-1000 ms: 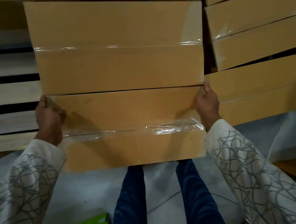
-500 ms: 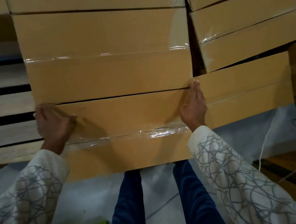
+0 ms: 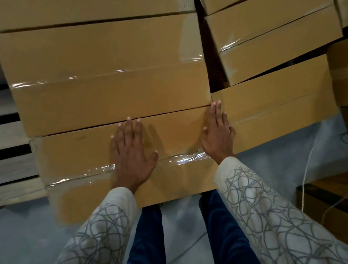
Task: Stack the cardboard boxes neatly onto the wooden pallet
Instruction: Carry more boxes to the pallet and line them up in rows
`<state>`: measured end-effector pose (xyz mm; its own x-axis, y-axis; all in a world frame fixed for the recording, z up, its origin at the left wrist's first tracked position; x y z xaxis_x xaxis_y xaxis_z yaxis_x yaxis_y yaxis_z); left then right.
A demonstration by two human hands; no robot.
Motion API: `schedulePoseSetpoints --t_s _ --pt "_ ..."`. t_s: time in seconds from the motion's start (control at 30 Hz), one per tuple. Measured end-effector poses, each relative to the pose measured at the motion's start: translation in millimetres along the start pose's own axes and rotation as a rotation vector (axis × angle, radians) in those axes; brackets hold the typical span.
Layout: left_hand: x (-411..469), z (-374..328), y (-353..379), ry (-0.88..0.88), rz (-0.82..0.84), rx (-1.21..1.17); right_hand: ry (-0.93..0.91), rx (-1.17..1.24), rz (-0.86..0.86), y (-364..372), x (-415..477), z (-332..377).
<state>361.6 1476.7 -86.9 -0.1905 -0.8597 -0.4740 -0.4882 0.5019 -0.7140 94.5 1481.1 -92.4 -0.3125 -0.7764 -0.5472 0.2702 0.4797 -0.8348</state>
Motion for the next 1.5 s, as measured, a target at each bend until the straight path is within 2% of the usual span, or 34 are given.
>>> schedulePoseSetpoints --t_s 0.23,0.4,0.63,0.83,1.0,1.2,1.4,1.5 --pt "8 -62 36 0.119 0.075 0.089 -0.050 -0.013 0.055 9 10 -9" --pt "30 -95 56 0.134 0.130 0.119 -0.077 0.036 -0.022 4 8 -9" --pt "46 -91 65 0.041 0.183 0.176 -0.130 0.036 0.047 15 17 -11" --pt "31 -106 77 0.122 0.208 0.193 -0.086 0.122 -0.067 0 17 -36" --pt "23 -133 91 0.168 0.217 0.153 0.138 0.317 -0.075 4 22 -63" --pt "18 -216 97 0.323 0.188 0.001 0.292 0.483 -0.101 -9 14 -110" --pt "64 -296 118 0.408 0.156 -0.112 0.558 0.672 -0.231 -16 14 -211" --pt "109 -329 157 0.383 0.204 -0.098 0.798 0.775 -0.201 12 25 -283"
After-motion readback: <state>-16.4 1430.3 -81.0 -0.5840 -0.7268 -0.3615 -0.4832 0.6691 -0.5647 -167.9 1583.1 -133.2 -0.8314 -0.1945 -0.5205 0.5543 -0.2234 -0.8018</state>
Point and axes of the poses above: each hand's wrist, its own x-axis towards the middle knuckle, its own y-axis out of the palm, z = x × y, the point moved 10 cm from there along x, towards the middle knuckle, and after that the axes turned 9 degrees about -x, right-handed, at the moved point
